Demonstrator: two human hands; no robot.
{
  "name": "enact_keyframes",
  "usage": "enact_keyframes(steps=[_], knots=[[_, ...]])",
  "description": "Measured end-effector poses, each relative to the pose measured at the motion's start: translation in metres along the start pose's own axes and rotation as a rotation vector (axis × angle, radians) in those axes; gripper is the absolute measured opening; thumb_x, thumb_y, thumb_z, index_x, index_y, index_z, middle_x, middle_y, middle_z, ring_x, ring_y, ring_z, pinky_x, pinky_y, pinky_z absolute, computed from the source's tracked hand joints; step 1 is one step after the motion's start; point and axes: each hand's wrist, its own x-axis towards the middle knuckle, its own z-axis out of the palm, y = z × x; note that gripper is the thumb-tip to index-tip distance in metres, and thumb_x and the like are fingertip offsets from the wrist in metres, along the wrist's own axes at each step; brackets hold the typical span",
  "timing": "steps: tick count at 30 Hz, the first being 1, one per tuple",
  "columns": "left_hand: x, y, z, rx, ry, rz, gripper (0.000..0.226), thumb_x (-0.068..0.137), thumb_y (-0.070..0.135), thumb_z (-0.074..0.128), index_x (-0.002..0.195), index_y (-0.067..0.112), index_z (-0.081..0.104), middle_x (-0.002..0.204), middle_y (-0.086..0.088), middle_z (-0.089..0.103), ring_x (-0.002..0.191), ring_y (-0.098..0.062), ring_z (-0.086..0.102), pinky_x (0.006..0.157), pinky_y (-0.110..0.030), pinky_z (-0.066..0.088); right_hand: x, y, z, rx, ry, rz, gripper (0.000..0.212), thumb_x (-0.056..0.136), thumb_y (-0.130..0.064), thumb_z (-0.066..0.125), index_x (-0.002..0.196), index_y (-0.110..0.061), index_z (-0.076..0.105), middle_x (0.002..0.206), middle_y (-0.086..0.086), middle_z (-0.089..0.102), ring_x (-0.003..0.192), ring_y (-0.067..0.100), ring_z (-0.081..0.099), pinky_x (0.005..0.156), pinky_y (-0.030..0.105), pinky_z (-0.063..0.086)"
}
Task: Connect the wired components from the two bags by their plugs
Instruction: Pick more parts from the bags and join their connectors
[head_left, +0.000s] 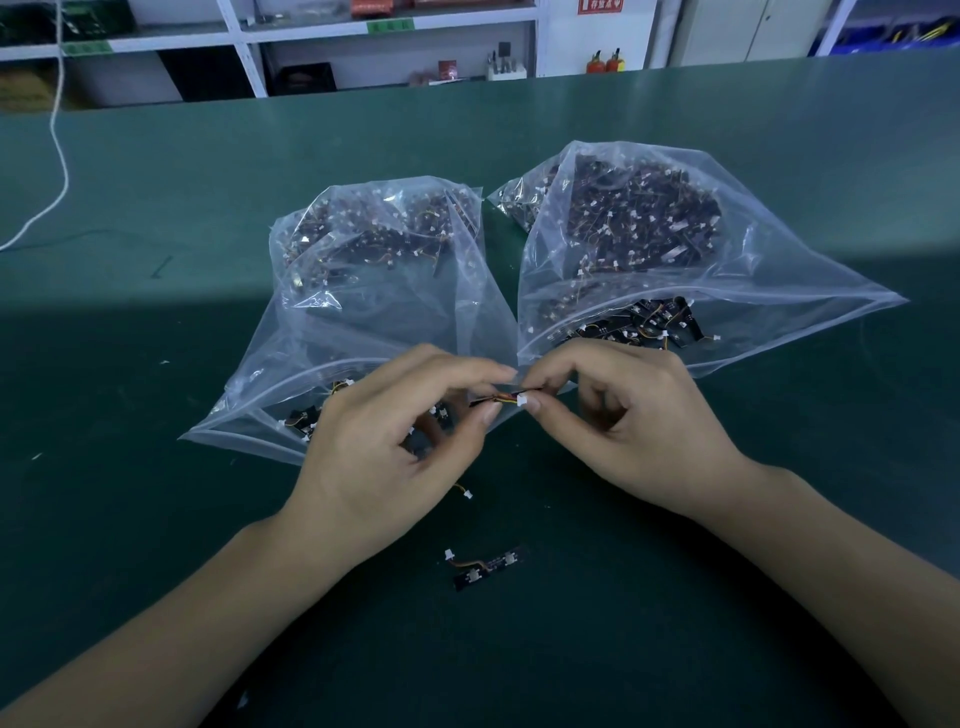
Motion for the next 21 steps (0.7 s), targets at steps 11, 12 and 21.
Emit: enact_keyframes(steps=[11, 12, 21], knots=[[0.0013, 0.0017, -0.0005, -0.021, -0.006, 0.0, 0.027, 0.094, 0.002, 0.075, 0.114, 0.022, 0.076, 0.097, 0.006, 0.072, 0.085, -0.014, 0.07, 0.067, -0.023, 0.056, -0.0002, 0.0, 0.0001, 0.014, -0.016, -0.002, 0.007, 0.098, -0.025, 0.073, 0.098, -0.019, 0.075, 0.083, -0.031, 0.056, 0.051, 0.016, 0.047, 0.059, 0.014, 0.034], [0.0014, 0.0013, -0.0006, -0.026, -0.007, -0.006, 0.027, 0.094, 0.002, 0.075, 0.114, 0.021, 0.076, 0.097, 0.007, 0.072, 0.085, -0.015, 0.071, 0.067, -0.025, 0.056, -0.0001, 0.0002, 0.0003, 0.015, -0.015, -0.002, 0.006, 0.098, -0.025, 0.073, 0.098, -0.019, 0.074, 0.083, -0.03, 0.056, 0.051, 0.016, 0.047, 0.059, 0.013, 0.034], [0.0009, -0.0013, 0.0002, -0.009, -0.018, -0.006, 0.024, 0.095, 0.004, 0.075, 0.113, 0.02, 0.078, 0.097, 0.01, 0.071, 0.085, -0.012, 0.07, 0.067, -0.021, 0.054, -0.0004, 0.0, 0.0, 0.015, -0.026, -0.008, 0.004, 0.098, -0.023, 0.074, 0.097, -0.02, 0.074, 0.082, -0.029, 0.057, 0.05, 0.017, 0.048, 0.058, 0.011, 0.033]])
